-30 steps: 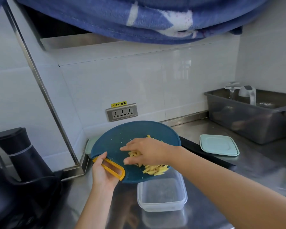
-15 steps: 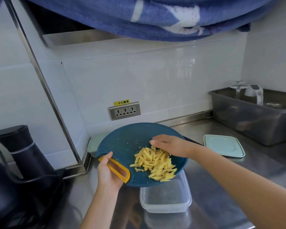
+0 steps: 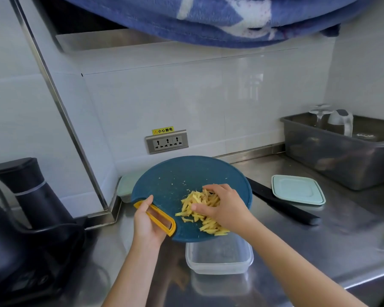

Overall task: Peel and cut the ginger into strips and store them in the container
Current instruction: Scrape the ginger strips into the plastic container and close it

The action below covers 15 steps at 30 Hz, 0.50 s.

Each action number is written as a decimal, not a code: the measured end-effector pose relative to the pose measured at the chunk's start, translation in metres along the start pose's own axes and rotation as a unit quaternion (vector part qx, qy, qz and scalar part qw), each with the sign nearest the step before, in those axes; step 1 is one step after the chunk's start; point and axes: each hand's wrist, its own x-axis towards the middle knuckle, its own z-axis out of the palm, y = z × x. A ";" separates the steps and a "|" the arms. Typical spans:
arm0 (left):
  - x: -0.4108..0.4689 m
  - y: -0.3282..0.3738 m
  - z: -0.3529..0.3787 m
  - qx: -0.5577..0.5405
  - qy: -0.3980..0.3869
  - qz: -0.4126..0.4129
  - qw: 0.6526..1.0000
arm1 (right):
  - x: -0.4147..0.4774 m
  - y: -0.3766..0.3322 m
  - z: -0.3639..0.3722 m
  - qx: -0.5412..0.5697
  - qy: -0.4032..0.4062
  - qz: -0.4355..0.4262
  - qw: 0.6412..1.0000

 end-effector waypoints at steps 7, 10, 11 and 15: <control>0.001 0.001 -0.002 -0.011 0.002 -0.001 1.000 | -0.012 0.000 0.005 -0.020 0.046 -0.014 0.999; -0.002 -0.002 -0.003 -0.012 0.000 0.001 1.000 | -0.018 0.003 0.008 -0.016 0.069 -0.014 0.997; -0.002 -0.003 -0.003 -0.011 -0.002 0.003 1.000 | -0.020 0.004 0.010 -0.014 0.073 -0.013 0.997; -0.002 -0.005 -0.004 -0.015 0.001 0.009 1.000 | -0.024 0.006 0.016 -0.007 0.097 -0.004 0.995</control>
